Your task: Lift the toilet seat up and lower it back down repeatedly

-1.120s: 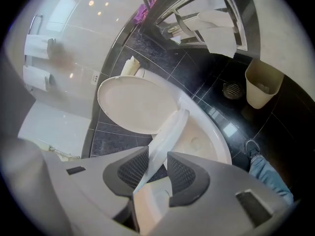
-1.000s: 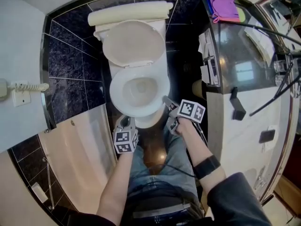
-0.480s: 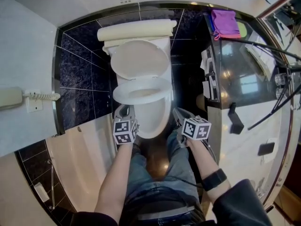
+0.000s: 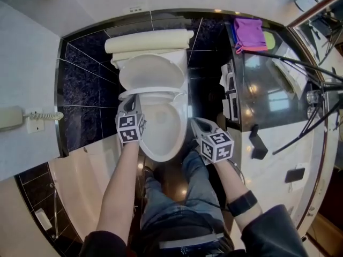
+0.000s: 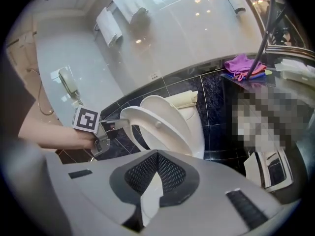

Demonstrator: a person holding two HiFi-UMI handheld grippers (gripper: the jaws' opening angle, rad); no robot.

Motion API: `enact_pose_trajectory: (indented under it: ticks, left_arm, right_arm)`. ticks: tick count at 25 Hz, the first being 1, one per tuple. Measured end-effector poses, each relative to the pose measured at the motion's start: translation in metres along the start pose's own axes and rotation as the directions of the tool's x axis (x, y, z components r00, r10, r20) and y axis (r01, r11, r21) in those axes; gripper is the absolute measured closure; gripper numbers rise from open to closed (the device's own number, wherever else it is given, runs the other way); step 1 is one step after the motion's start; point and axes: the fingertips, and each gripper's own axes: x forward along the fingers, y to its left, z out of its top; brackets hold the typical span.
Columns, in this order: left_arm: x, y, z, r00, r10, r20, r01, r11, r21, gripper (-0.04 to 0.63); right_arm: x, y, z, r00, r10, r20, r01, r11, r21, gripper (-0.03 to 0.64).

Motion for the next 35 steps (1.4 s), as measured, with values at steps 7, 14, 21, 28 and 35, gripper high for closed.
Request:
enact_pose_trajectory:
  ticks: [7, 14, 21, 28, 35]
  left_arm:
    - [0.032, 0.013, 0.020, 1.000, 0.029, -0.003, -0.029, 0.999, 0.034, 0.600]
    - [0.040, 0.013, 0.023, 0.999, 0.039, -0.021, -0.039, 0.999, 0.029, 0.600]
    - [0.005, 0.000, 0.018, 0.999, 0.017, -0.036, -0.015, 0.998, 0.057, 0.600]
    - [-0.070, -0.020, 0.022, 0.999, -0.032, -0.016, 0.034, 0.994, 0.102, 0.600]
    - [-0.155, -0.022, 0.028, 0.997, -0.079, 0.017, 0.076, 0.989, 0.125, 0.600]
  right_arm:
    - [-0.009, -0.014, 0.010, 1.000, 0.001, -0.006, -0.001, 0.999, -0.033, 0.601]
    - [-0.007, -0.024, 0.009, 1.000, 0.007, -0.011, -0.007, 1.000, -0.029, 0.601]
    - [-0.012, -0.016, 0.018, 1.000, 0.010, 0.009, -0.009, 1.000, -0.025, 0.601]
    - [-0.033, 0.010, 0.028, 0.999, -0.014, 0.051, 0.015, 1.000, -0.027, 0.601]
    - [-0.068, 0.050, 0.033, 0.996, -0.048, 0.076, 0.055, 0.994, -0.099, 0.601]
